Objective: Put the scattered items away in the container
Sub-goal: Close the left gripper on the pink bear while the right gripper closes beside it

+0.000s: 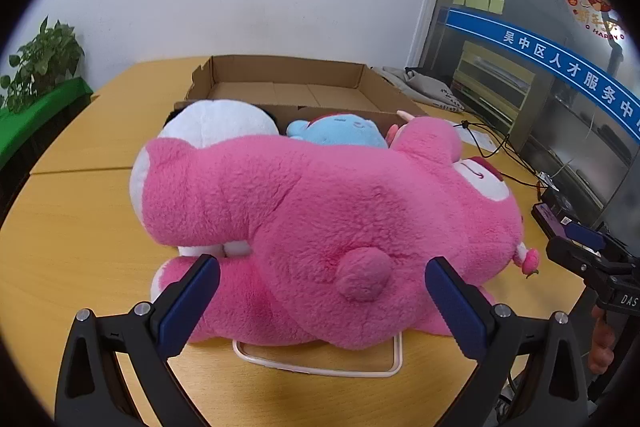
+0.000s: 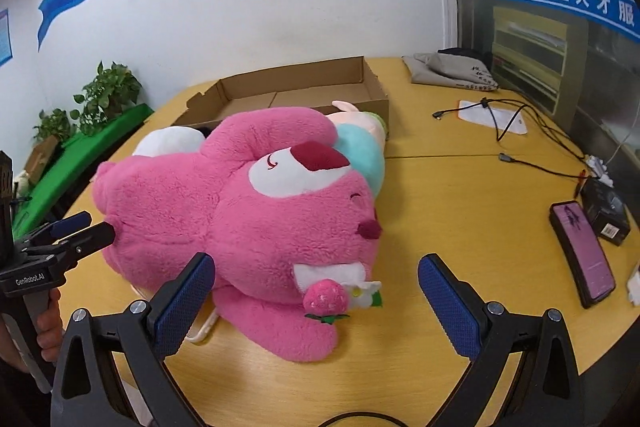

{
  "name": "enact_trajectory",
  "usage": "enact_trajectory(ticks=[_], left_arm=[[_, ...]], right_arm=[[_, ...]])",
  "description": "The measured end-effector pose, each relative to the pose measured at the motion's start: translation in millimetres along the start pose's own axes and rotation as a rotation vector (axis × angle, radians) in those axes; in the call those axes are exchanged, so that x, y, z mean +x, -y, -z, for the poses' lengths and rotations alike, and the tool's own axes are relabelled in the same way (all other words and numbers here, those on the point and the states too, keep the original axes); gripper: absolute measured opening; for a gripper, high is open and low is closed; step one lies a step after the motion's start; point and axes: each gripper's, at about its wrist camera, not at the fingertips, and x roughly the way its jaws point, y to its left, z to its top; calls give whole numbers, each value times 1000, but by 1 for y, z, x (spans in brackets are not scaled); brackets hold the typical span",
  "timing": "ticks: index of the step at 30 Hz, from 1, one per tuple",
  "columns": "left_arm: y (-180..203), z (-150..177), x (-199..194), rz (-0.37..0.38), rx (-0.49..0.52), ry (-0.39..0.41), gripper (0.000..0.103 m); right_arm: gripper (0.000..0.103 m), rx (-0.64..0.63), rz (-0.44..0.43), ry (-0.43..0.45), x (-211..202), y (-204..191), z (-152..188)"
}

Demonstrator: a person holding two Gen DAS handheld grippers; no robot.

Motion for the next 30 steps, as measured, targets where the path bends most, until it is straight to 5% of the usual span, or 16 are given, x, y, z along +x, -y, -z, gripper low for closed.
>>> enact_trajectory(ticks=[8, 30], left_arm=[[-30, -27, 33, 39, -41, -22, 102], [-22, -18, 45, 93, -66, -31, 102]], right_arm=[[103, -27, 15, -16, 16, -1, -13], [103, -37, -29, -56, 58, 8, -23]])
